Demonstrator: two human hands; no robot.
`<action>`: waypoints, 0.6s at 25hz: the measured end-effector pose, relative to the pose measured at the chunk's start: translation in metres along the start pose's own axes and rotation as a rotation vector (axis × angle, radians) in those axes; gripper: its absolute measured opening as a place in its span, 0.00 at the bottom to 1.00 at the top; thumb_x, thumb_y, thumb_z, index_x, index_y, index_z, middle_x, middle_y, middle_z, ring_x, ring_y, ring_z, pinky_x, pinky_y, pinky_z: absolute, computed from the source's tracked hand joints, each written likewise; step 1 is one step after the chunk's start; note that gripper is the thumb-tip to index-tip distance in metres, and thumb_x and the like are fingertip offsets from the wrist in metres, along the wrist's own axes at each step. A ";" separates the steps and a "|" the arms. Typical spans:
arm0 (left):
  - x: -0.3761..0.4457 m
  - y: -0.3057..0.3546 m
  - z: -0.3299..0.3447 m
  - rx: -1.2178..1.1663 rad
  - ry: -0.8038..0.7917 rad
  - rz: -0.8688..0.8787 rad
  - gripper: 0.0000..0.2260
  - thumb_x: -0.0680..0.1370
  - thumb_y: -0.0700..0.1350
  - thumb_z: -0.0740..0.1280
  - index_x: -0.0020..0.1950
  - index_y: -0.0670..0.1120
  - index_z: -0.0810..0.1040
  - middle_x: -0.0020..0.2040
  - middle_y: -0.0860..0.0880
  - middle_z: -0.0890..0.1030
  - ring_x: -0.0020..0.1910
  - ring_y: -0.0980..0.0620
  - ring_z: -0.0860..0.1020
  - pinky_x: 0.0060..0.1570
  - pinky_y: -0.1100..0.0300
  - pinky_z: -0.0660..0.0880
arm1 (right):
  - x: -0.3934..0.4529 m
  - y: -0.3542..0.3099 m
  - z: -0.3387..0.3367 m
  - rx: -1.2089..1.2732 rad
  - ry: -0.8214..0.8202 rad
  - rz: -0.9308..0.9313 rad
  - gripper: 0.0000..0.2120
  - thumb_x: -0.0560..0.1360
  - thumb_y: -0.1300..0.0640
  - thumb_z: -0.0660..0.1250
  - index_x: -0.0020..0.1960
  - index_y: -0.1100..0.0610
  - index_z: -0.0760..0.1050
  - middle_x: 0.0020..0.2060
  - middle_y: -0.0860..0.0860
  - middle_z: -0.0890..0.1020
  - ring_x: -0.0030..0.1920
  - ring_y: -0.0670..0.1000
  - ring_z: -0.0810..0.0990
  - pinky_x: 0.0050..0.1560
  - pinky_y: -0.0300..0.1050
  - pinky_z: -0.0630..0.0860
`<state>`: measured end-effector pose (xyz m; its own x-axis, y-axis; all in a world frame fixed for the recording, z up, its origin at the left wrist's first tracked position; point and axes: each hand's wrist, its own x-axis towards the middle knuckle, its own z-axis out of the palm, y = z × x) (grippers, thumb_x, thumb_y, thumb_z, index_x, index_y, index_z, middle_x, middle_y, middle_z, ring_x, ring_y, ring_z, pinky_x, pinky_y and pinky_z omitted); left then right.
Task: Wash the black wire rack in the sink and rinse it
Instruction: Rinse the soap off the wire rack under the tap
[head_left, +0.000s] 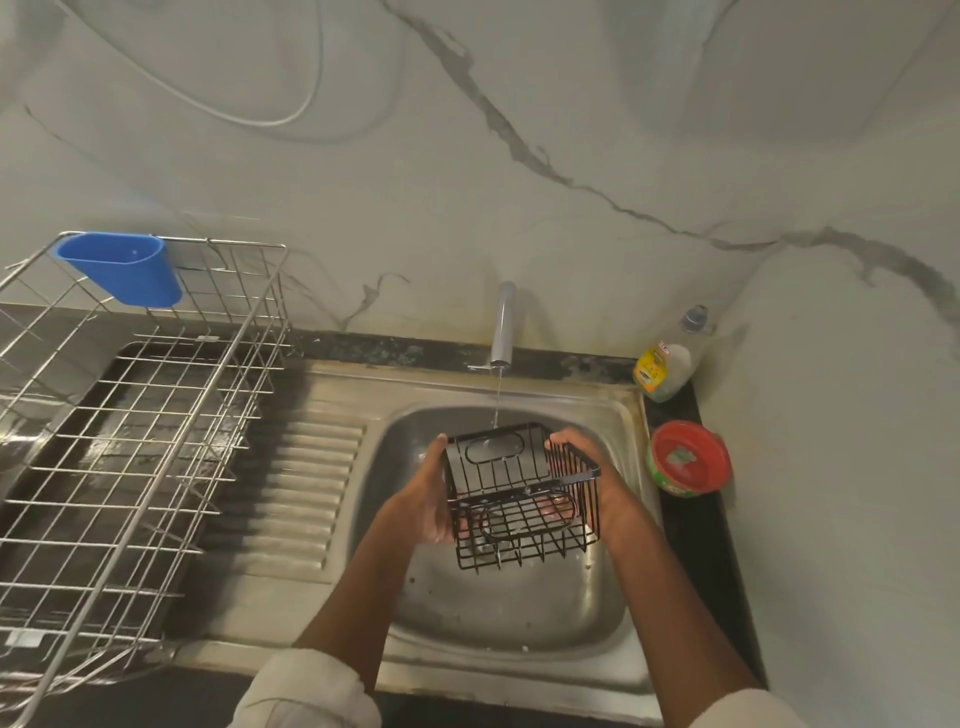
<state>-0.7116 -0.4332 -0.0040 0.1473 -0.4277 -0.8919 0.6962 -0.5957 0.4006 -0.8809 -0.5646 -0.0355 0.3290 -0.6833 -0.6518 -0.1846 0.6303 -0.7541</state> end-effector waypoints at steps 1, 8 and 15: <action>0.003 -0.002 0.002 0.011 -0.001 0.003 0.35 0.82 0.70 0.60 0.51 0.35 0.78 0.34 0.37 0.85 0.44 0.40 0.82 0.44 0.45 0.79 | -0.003 0.002 -0.005 0.031 -0.005 -0.002 0.28 0.60 0.39 0.79 0.56 0.52 0.81 0.55 0.62 0.81 0.51 0.62 0.81 0.43 0.58 0.83; 0.014 -0.011 -0.003 -0.022 -0.065 0.098 0.35 0.79 0.66 0.70 0.71 0.38 0.77 0.53 0.34 0.87 0.49 0.36 0.87 0.50 0.43 0.81 | -0.018 0.000 -0.010 0.145 0.030 -0.048 0.26 0.68 0.44 0.75 0.60 0.58 0.81 0.43 0.56 0.82 0.40 0.58 0.82 0.34 0.48 0.80; 0.000 0.006 -0.023 0.048 -0.026 0.249 0.33 0.82 0.65 0.65 0.72 0.37 0.76 0.60 0.34 0.85 0.59 0.36 0.84 0.69 0.40 0.76 | -0.017 -0.018 0.018 0.145 -0.029 -0.087 0.15 0.70 0.50 0.74 0.50 0.59 0.80 0.35 0.55 0.83 0.32 0.56 0.81 0.35 0.47 0.80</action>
<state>-0.6916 -0.4212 -0.0061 0.2910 -0.5822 -0.7592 0.6067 -0.5013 0.6170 -0.8665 -0.5573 -0.0094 0.3654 -0.7278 -0.5803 -0.0198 0.6172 -0.7866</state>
